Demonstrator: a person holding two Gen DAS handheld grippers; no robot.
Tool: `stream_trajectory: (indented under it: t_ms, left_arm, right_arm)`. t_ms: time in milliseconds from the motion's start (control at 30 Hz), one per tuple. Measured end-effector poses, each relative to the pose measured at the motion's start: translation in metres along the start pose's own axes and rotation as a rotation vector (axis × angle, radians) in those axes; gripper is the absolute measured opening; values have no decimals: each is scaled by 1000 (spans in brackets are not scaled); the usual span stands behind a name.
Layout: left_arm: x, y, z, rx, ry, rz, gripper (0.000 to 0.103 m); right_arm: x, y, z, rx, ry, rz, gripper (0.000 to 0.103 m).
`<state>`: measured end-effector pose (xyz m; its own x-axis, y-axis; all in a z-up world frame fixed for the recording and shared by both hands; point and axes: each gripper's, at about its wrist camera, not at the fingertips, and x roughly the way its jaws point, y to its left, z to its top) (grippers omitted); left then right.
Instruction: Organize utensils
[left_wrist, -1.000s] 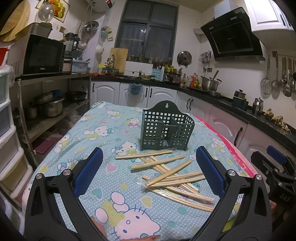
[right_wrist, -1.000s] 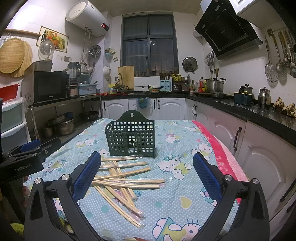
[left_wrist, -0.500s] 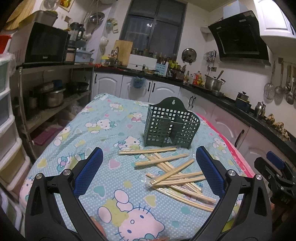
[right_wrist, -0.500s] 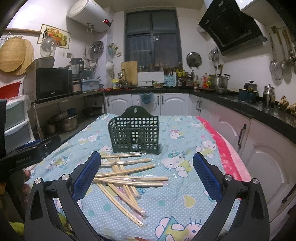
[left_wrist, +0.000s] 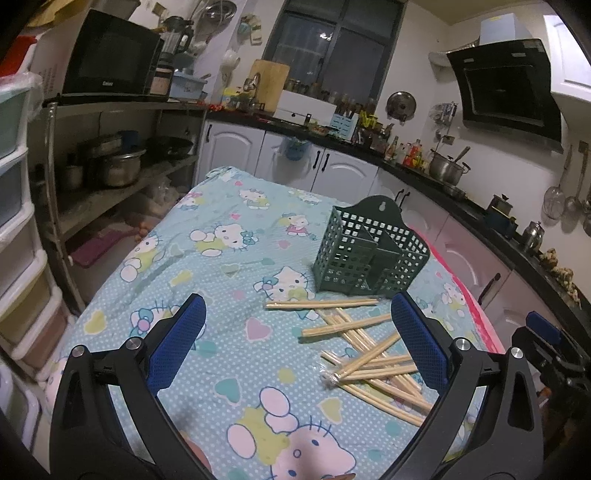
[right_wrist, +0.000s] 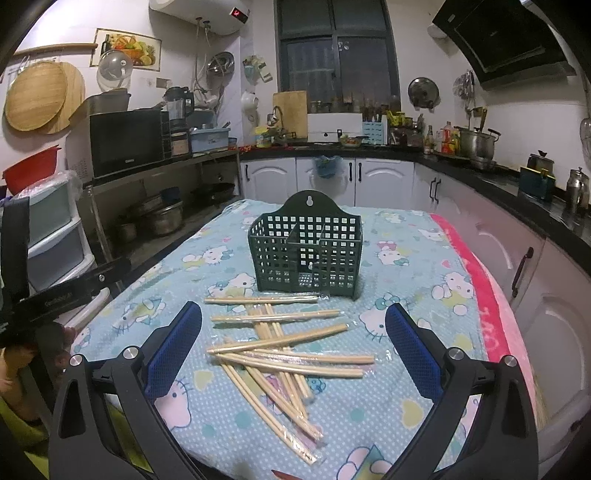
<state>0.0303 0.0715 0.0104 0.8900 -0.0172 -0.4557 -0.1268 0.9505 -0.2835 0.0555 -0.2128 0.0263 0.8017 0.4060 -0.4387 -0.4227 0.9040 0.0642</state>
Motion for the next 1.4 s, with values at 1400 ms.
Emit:
stream_trajectory:
  t_ms: [1400]
  left_arm:
    - [151, 47, -3, -225, 423, -129, 65]
  right_arm:
    - [161, -81, 3, 166, 373, -71, 68]
